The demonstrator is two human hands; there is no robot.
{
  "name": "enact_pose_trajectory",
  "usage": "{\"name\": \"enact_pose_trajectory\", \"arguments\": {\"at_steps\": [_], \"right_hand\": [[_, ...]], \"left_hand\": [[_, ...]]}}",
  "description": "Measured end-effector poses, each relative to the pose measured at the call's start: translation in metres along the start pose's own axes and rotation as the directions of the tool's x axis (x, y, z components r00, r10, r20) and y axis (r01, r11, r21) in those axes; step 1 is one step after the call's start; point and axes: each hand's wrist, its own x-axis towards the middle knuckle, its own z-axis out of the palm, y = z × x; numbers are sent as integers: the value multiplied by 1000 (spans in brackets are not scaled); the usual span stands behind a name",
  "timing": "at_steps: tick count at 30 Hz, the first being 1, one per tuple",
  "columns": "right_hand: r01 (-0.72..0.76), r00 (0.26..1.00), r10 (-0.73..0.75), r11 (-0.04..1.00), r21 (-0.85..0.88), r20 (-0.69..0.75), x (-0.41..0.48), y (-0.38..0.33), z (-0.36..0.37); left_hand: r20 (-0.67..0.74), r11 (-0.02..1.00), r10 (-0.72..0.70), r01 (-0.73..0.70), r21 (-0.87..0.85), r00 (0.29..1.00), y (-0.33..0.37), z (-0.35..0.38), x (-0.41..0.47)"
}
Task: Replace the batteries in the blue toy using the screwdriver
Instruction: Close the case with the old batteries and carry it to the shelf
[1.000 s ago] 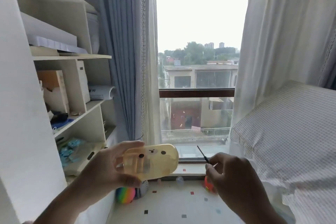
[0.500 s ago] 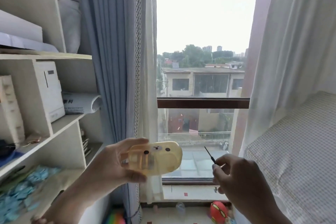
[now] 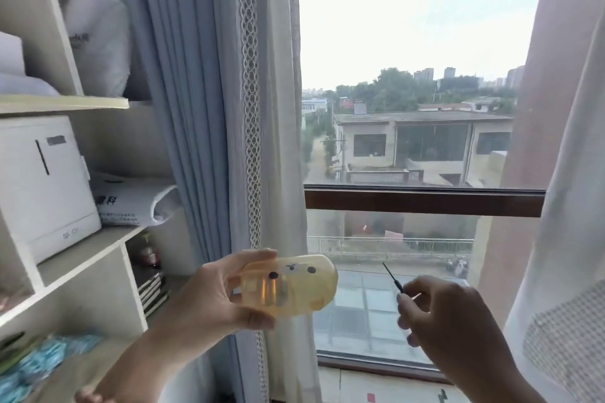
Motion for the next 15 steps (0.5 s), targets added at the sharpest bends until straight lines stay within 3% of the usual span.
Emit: {"name": "enact_pose_trajectory", "arguments": {"at_steps": [6, 15], "right_hand": [[28, 992, -31, 999, 23, 122, 73, 5, 25], [179, 924, -203, 978, 102, 324, 155, -66, 112]], "left_hand": [[-72, 999, -41, 43, 27, 997, -15, 6, 49], [-295, 991, -91, 116, 67, 951, -58, -53, 73]]}}
